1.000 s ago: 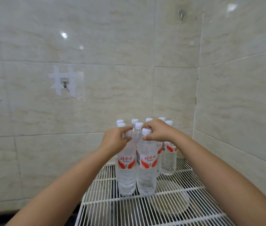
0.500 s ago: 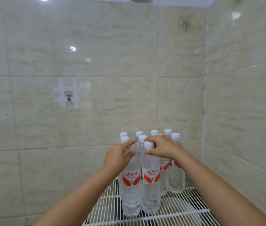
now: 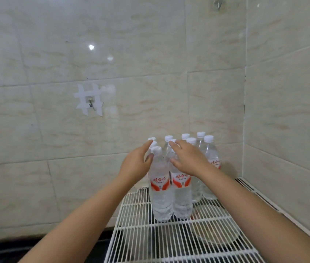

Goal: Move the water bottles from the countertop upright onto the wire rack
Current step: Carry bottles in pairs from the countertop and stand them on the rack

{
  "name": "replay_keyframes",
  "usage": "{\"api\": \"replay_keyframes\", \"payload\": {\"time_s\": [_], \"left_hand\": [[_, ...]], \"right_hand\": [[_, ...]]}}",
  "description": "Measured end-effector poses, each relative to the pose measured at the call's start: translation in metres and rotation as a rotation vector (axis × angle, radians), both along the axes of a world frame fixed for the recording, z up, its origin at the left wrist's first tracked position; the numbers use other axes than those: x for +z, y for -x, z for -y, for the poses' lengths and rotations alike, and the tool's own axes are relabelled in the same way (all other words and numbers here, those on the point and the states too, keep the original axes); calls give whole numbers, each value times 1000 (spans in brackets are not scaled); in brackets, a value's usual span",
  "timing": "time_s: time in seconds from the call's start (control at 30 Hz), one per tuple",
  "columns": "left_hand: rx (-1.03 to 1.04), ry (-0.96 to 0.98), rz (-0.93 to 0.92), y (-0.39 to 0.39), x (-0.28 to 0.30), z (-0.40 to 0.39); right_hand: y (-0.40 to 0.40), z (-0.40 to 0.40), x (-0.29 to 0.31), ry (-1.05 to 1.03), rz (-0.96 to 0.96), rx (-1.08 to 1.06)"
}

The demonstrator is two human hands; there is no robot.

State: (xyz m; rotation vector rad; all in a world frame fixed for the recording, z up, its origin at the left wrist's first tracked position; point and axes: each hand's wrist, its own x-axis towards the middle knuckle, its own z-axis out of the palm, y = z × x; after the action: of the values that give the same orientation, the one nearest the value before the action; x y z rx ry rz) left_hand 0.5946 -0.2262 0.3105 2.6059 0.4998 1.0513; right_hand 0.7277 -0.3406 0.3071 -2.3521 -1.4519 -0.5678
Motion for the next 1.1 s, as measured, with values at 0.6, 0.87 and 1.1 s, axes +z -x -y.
{"api": "replay_keyframes", "payload": {"time_s": [0.6, 0.87, 1.1], "left_hand": [[1100, -118, -500, 371, -93, -9], [1350, 135, -497, 589, -134, 6], [1470, 302, -535, 766, -171, -1]], "right_hand": [[322, -124, -70, -123, -31, 715], [555, -165, -121, -137, -121, 1022], [752, -194, -167, 25, -177, 1104]]}}
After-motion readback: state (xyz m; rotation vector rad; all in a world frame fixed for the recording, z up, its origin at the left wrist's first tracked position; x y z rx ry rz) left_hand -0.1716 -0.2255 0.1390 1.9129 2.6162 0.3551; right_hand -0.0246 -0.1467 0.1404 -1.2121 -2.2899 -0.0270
